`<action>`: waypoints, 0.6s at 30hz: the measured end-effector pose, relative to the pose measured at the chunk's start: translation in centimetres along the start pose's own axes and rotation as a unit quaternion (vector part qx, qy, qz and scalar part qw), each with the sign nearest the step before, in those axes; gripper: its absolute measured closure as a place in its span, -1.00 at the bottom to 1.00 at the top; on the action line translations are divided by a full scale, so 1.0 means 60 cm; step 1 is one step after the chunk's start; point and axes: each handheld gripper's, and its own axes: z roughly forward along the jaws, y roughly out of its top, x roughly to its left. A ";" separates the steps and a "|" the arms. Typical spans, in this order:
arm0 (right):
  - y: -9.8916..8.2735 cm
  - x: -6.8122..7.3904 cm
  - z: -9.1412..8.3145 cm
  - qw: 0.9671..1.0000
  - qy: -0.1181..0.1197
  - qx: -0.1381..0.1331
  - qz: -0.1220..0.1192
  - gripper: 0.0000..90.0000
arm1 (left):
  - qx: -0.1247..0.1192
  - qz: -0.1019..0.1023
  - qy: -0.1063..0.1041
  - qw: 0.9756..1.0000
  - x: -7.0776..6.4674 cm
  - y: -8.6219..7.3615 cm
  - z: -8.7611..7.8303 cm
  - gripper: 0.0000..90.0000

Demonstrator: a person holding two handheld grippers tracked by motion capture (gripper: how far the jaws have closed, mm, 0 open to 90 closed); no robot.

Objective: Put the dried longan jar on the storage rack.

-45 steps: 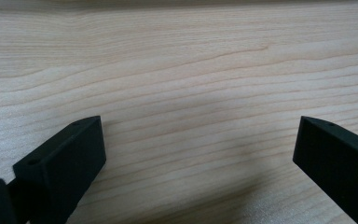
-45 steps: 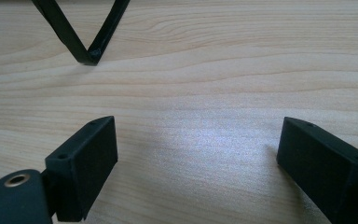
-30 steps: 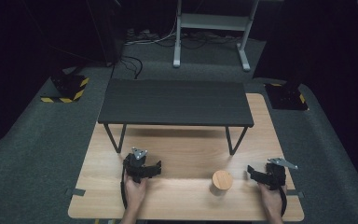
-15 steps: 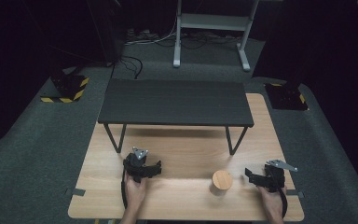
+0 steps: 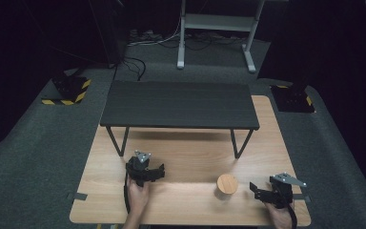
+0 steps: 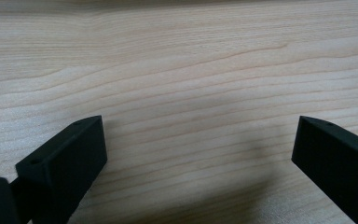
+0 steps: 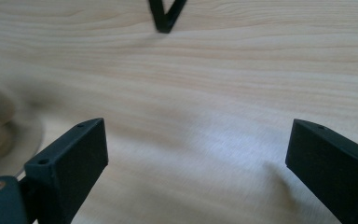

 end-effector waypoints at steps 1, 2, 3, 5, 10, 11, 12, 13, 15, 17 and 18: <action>-0.005 0.005 -0.009 1.000 0.008 0.000 -0.008 -0.88 | -0.001 -0.002 0.001 1.000 0.000 0.000 0.000 -0.93; -0.007 0.009 -0.014 1.000 0.013 0.002 -0.012 -0.88 | -0.001 -0.004 0.001 1.000 0.001 -0.001 0.000 -0.93; -0.010 0.013 -0.019 1.000 0.018 0.002 -0.021 -0.87 | -0.001 -0.004 0.001 1.000 0.001 -0.001 0.000 -0.93; -0.014 0.020 -0.027 0.999 0.027 0.002 -0.028 -0.87 | -0.001 -0.004 0.001 1.000 0.001 -0.001 0.000 -0.93; -0.020 0.036 -0.042 0.997 0.049 0.003 -0.054 -0.87 | -0.002 -0.005 -0.001 1.000 0.003 -0.001 -0.001 -0.93; -0.020 0.041 -0.045 0.996 0.058 0.002 -0.063 -0.87 | -0.002 -0.005 -0.001 1.000 0.003 -0.001 -0.001 -0.93; -0.020 0.047 -0.049 0.995 0.070 0.002 -0.077 -0.87 | -0.002 -0.005 -0.002 1.000 0.003 -0.001 -0.001 -0.93; -0.020 0.051 -0.050 0.993 0.077 0.001 -0.085 -0.87 | -0.002 -0.006 -0.002 1.000 0.004 -0.001 -0.001 -0.93; -0.019 0.054 -0.051 0.992 0.087 0.000 -0.093 -0.87 | -0.003 -0.006 -0.002 1.000 0.003 -0.001 -0.001 -0.93; -0.016 0.062 -0.049 0.989 0.102 0.002 -0.108 -0.88 | -0.002 -0.006 -0.002 1.000 0.003 -0.001 -0.001 -0.93; -0.012 0.070 -0.046 0.986 0.109 0.002 -0.123 -0.88 | -0.002 -0.006 -0.002 1.000 0.003 -0.001 -0.001 -0.93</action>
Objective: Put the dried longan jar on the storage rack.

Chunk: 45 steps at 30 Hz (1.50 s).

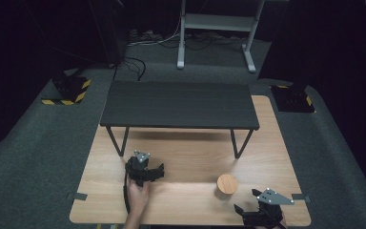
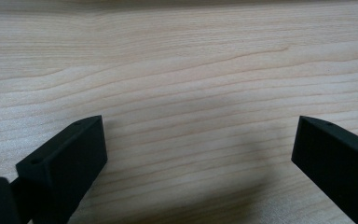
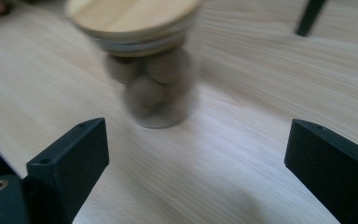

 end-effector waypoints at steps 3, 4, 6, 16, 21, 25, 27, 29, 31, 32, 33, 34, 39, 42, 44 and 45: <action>0.007 0.004 0.010 1.000 0.014 -0.001 -0.013 -0.88 | 0.000 0.001 0.000 1.000 0.000 0.000 0.000 -0.93; 0.009 0.005 0.013 1.000 0.016 -0.001 -0.014 -0.88 | 0.000 0.000 0.000 1.000 0.000 0.000 0.000 -0.93; 0.015 0.007 0.021 1.000 0.019 -0.002 -0.021 -0.88 | 0.000 0.000 0.000 1.000 0.000 0.000 0.000 -0.93; 0.039 0.009 0.054 0.999 0.028 -0.007 -0.041 -0.86 | -0.002 -0.005 -0.002 1.000 0.002 -0.001 0.000 -0.93; 0.047 0.008 0.066 0.998 0.030 -0.007 -0.046 -0.83 | -0.003 -0.006 -0.003 1.000 0.003 -0.002 0.000 -0.93; 0.050 0.008 0.072 0.998 0.032 -0.008 -0.049 -0.77 | -0.001 -0.004 -0.003 1.000 0.004 -0.001 -0.001 -0.93; 0.053 0.009 0.078 0.998 0.032 -0.005 -0.054 -0.71 | -0.004 -0.007 -0.003 1.000 0.004 -0.002 0.000 -0.93; 0.051 0.009 0.079 0.998 0.029 -0.008 -0.056 -0.64 | -0.004 -0.007 -0.004 1.000 0.004 -0.002 0.000 -0.93; 0.050 0.009 0.079 0.998 0.028 -0.009 -0.055 -0.61 | -0.004 -0.008 -0.004 1.000 0.005 -0.002 0.000 -0.93; 0.049 0.009 0.079 0.998 0.027 -0.010 -0.056 -0.57 | -0.005 -0.008 -0.004 1.000 0.005 -0.002 0.000 -0.93; 0.048 0.009 0.078 0.998 0.025 -0.012 -0.057 -0.53 | -0.004 -0.007 -0.004 1.000 0.005 -0.002 0.000 -0.93; 0.048 0.009 0.078 0.998 0.025 -0.012 -0.057 -0.53 | -0.004 -0.007 -0.004 1.000 0.005 -0.002 0.000 -0.93; 0.045 0.010 0.077 0.998 0.020 -0.014 -0.061 -0.46 | -0.004 -0.007 -0.004 1.000 0.004 -0.002 0.000 -0.93; 0.044 0.010 0.077 0.998 0.020 -0.015 -0.062 -0.45 | -0.004 -0.008 -0.004 1.000 0.005 -0.002 0.000 -0.93; 0.044 0.010 0.077 0.998 0.020 -0.015 -0.063 -0.45 | -0.004 -0.007 -0.004 1.000 0.004 -0.002 0.000 -0.93; 0.044 0.010 0.077 0.998 0.020 -0.016 -0.063 -0.45 | -0.004 -0.007 -0.003 1.000 0.004 -0.002 0.000 -0.93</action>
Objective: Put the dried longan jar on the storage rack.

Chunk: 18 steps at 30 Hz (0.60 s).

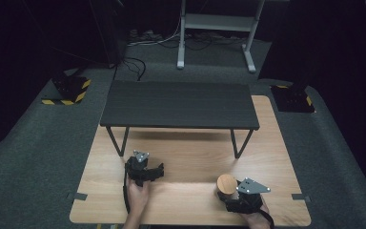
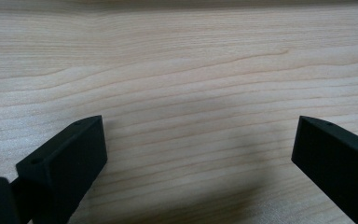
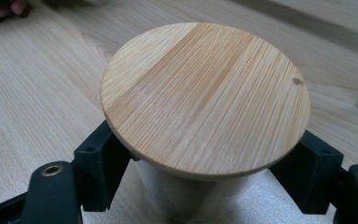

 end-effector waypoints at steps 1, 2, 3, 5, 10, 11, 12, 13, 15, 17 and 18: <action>-0.001 0.000 0.000 1.000 0.000 -0.001 0.000 -0.45 | 0.000 -0.001 0.000 1.000 0.000 0.000 0.000 -0.93; -0.001 0.000 0.000 1.000 0.000 -0.001 0.000 -0.45 | 0.000 -0.001 0.000 1.000 0.000 0.000 0.000 -0.93; 0.000 0.000 0.000 1.000 0.000 -0.001 -0.001 -0.45 | 0.000 0.000 0.000 1.000 0.000 0.000 0.000 -0.93; -0.001 0.000 0.000 1.000 0.000 -0.001 -0.001 -0.45 | 0.000 0.000 0.000 1.000 0.000 0.000 0.000 -0.93; -0.002 -0.001 0.001 1.000 0.002 -0.003 0.001 -0.45 | 0.000 0.000 0.000 1.000 0.000 0.000 0.000 -0.93; -0.003 -0.001 0.000 1.000 0.002 -0.004 0.002 -0.45 | 0.000 0.000 0.000 1.000 0.000 0.000 0.000 -0.93; -0.003 -0.001 0.000 1.000 0.002 -0.005 0.001 -0.45 | -0.001 -0.002 -0.001 1.000 0.001 0.000 0.000 -0.93; -0.003 0.000 0.000 1.000 0.002 -0.005 0.001 -0.45 | -0.001 -0.003 -0.001 1.000 0.001 -0.001 0.000 -0.93; -0.003 0.001 -0.001 1.000 0.001 -0.005 -0.001 -0.45 | -0.001 -0.002 -0.001 1.000 0.001 0.000 0.000 -0.93; -0.002 0.002 -0.001 1.000 0.001 -0.004 -0.001 -0.45 | -0.001 -0.003 -0.001 1.000 0.001 -0.001 0.000 -0.93; -0.001 0.002 -0.001 1.000 0.002 -0.004 -0.002 -0.45 | 0.000 -0.002 -0.001 1.000 0.001 0.000 -0.001 -0.93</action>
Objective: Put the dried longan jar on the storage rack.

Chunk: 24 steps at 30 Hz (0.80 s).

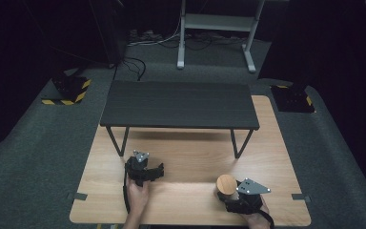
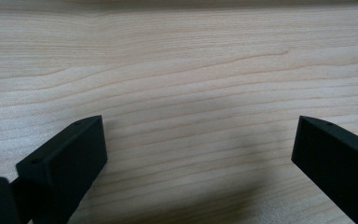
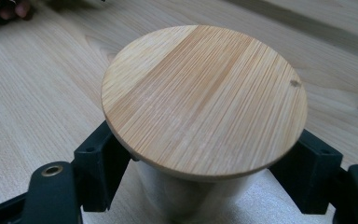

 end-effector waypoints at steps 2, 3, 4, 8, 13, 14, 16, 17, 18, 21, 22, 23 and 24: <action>0.002 0.000 -0.002 1.000 0.001 -0.001 -0.001 -0.45 | 0.000 -0.001 0.000 1.000 0.000 0.000 0.000 -0.93; 0.002 0.000 -0.002 1.000 0.001 -0.001 -0.001 -0.45 | 0.000 -0.001 0.000 1.000 0.000 0.000 0.000 -0.93; 0.003 -0.001 -0.004 1.000 0.003 -0.005 0.000 -0.45 | 0.000 -0.001 0.000 1.000 0.000 0.000 0.000 -0.93; 0.010 -0.004 -0.010 1.000 0.004 -0.008 -0.003 -0.45 | -0.001 -0.001 0.000 1.000 0.000 -0.001 0.000 -0.93; 0.020 -0.011 -0.018 1.000 0.008 -0.014 -0.003 -0.45 | 0.000 -0.001 0.000 1.000 0.000 0.000 0.000 -0.93; 0.020 -0.011 -0.018 1.000 0.008 -0.014 -0.003 -0.45 | 0.000 -0.001 0.000 1.000 -0.001 0.000 0.000 -0.93; 0.025 -0.015 -0.021 1.000 0.011 -0.017 -0.001 -0.45 | 0.000 0.000 0.000 1.000 0.000 0.000 0.000 -0.93; 0.027 -0.017 -0.023 1.000 0.012 -0.018 -0.002 -0.45 | 0.000 0.000 -0.001 1.000 0.001 0.000 0.000 -0.93; 0.030 -0.018 -0.025 1.000 0.012 -0.019 -0.002 -0.45 | 0.000 0.000 0.000 1.000 0.001 0.000 0.000 -0.93; 0.038 -0.022 -0.031 1.000 0.014 -0.023 -0.004 -0.45 | 0.000 0.000 0.000 1.000 0.001 0.000 0.000 -0.93; 0.046 -0.026 -0.036 1.000 0.015 -0.026 -0.006 -0.45 | 0.000 -0.001 -0.001 1.000 0.001 0.000 0.000 -0.93; 0.046 -0.026 -0.036 1.000 0.015 -0.026 -0.006 -0.45 | 0.000 -0.001 -0.001 1.000 0.001 0.000 0.000 -0.93; 0.050 -0.027 -0.039 0.999 0.015 -0.028 -0.007 -0.45 | 0.000 0.000 -0.001 1.000 0.001 0.000 0.000 -0.93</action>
